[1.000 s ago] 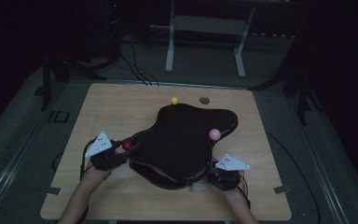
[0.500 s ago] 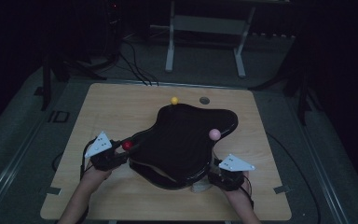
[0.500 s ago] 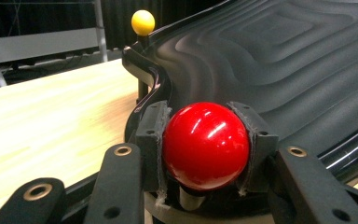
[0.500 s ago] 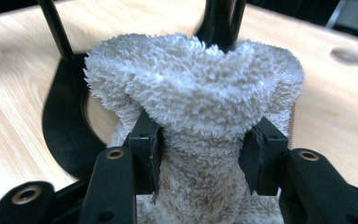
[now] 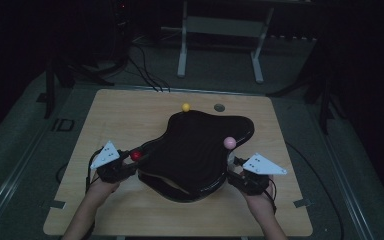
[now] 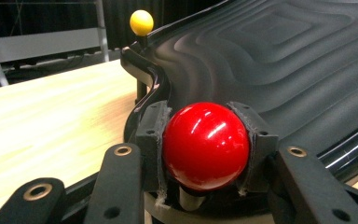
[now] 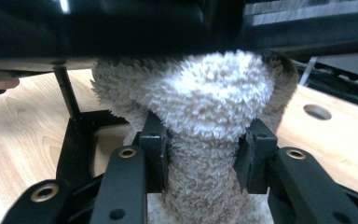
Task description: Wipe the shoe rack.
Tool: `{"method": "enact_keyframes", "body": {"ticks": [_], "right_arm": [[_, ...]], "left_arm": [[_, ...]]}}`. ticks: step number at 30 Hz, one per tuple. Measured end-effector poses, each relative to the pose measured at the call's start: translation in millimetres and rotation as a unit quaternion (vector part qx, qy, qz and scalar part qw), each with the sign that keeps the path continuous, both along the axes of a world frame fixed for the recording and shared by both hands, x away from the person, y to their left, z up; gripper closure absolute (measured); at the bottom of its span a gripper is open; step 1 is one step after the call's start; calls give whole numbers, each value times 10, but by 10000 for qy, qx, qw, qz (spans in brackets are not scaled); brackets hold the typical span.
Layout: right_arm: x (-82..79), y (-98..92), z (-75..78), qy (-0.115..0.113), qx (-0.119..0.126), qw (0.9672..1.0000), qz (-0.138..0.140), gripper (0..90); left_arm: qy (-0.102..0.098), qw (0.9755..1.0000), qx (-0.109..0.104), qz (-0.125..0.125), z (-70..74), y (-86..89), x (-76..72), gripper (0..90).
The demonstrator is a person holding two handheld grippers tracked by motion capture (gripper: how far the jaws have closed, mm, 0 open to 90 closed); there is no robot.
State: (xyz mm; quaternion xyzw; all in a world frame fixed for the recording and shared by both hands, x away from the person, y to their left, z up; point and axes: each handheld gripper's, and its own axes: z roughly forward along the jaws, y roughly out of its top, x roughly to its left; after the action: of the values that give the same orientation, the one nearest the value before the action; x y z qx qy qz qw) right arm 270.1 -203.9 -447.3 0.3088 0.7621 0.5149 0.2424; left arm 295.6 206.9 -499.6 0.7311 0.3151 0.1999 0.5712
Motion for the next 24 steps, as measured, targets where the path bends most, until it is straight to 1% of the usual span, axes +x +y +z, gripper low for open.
{"method": "enact_keyframes", "body": {"ticks": [1,5,9,11,13,14,16,18,19,22,24], "right_arm": [[0,-2,-24,25,1,10000,-7,618],[2,3,-68,-14,-3,10000,-37,631],[20,2,-188,118,-37,9999,-3,636],[39,8,-297,254,-127,9996,0,636],[58,21,-444,400,-206,9990,-2,637],[68,27,-520,460,-311,9985,-9,637],[82,32,-663,608,-362,9975,-3,638],[101,38,-768,731,-481,9962,15,637],[104,38,-801,746,-480,9961,15,635],[102,30,-795,803,-420,9959,23,591],[93,17,-769,783,-436,9960,48,558]], "left_arm": [[0,10000,1,-7,0,-1,-1,594],[0,10000,24,4,4,-3,-6,594],[5,10000,6,0,1,-2,-4,594],[9,10000,-2,-1,0,-1,-4,594],[14,10000,-23,-9,-2,0,-3,593],[12,10000,-33,-11,-4,1,-3,594],[12,10000,-31,-14,-4,2,-2,593],[6,10000,-41,-17,-6,3,0,593],[2,10000,-43,-15,-7,3,-2,593],[-5,10000,-30,-8,-6,1,-3,593],[-19,10000,-31,-10,-8,2,-4,593]]}}
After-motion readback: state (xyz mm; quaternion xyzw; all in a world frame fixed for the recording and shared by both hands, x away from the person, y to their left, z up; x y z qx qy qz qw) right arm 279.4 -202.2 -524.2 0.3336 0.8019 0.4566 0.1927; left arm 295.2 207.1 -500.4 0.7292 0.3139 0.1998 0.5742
